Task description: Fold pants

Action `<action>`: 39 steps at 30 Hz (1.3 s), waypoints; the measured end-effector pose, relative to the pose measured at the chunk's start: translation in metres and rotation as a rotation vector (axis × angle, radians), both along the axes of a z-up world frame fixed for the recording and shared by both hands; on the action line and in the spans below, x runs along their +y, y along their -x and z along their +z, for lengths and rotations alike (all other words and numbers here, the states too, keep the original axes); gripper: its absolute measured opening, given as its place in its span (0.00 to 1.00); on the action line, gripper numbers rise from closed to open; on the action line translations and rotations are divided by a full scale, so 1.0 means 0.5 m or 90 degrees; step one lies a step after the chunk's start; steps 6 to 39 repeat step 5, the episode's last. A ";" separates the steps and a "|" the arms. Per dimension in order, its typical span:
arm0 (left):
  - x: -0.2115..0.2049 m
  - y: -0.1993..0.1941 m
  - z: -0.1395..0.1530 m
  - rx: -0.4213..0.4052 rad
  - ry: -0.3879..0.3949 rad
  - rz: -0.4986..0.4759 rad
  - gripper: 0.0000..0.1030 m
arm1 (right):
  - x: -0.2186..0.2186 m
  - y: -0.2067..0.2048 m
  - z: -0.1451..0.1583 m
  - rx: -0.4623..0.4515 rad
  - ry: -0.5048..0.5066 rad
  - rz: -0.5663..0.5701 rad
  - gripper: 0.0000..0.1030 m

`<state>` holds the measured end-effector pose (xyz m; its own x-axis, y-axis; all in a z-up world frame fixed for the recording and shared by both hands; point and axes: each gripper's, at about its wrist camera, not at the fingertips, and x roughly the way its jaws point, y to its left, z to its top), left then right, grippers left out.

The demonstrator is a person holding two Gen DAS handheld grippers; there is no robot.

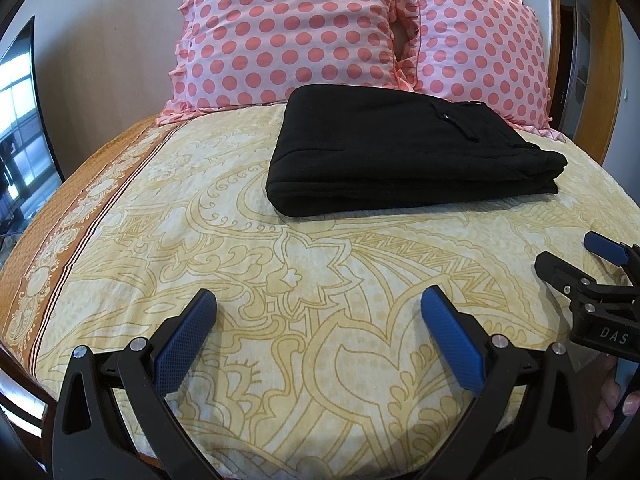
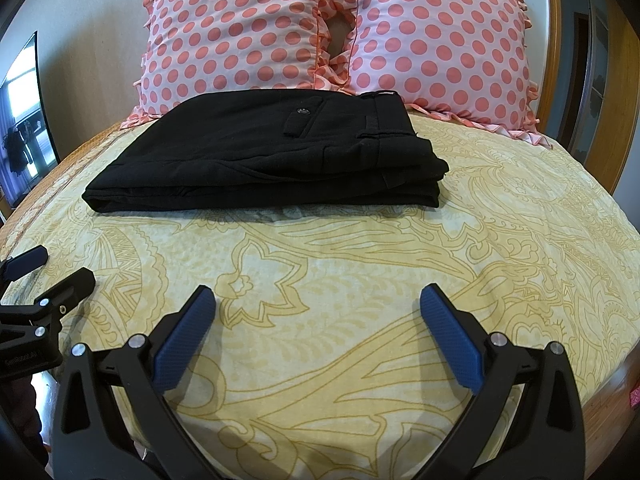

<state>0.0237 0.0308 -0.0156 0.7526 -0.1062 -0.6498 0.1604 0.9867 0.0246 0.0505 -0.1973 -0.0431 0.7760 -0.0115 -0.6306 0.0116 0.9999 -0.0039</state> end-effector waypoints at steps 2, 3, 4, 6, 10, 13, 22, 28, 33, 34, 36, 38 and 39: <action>0.000 0.001 -0.001 -0.001 0.000 0.000 0.99 | 0.000 0.000 0.000 0.000 0.000 0.000 0.98; 0.000 0.001 0.000 -0.001 0.000 0.000 0.99 | 0.000 0.000 0.000 0.000 0.000 0.000 0.98; 0.000 0.001 -0.001 -0.001 0.000 0.000 0.99 | 0.000 0.000 0.000 0.000 0.000 0.000 0.98; 0.000 0.001 -0.001 -0.001 0.000 0.000 0.99 | 0.000 0.000 0.000 0.000 0.000 0.000 0.98; 0.000 0.001 -0.001 -0.001 0.000 0.000 0.99 | 0.000 0.000 0.000 0.000 0.000 0.000 0.98; 0.000 0.001 -0.001 -0.001 0.000 0.000 0.99 | 0.000 0.000 0.000 0.000 0.000 0.000 0.98; 0.000 0.001 -0.001 -0.001 0.000 0.000 0.99 | 0.000 0.000 0.000 0.000 0.000 0.000 0.98; 0.000 0.001 -0.001 -0.001 0.000 0.000 0.99 | 0.000 0.000 0.000 0.000 0.000 0.000 0.98; 0.000 0.001 -0.001 -0.001 0.000 0.000 0.99 | 0.000 0.000 0.000 0.000 0.000 0.000 0.98; 0.000 0.001 -0.001 -0.001 0.000 0.000 0.99 | 0.000 0.000 0.000 0.000 0.000 0.000 0.98; 0.000 0.001 -0.001 -0.001 0.000 0.000 0.99 | 0.000 0.000 0.000 0.000 0.000 0.000 0.98; 0.000 0.001 -0.001 -0.001 0.000 0.000 0.99 | 0.000 0.000 0.000 0.000 0.000 0.000 0.98; 0.000 0.001 -0.001 -0.001 0.000 0.000 0.99 | 0.000 0.000 0.000 0.000 0.000 0.000 0.98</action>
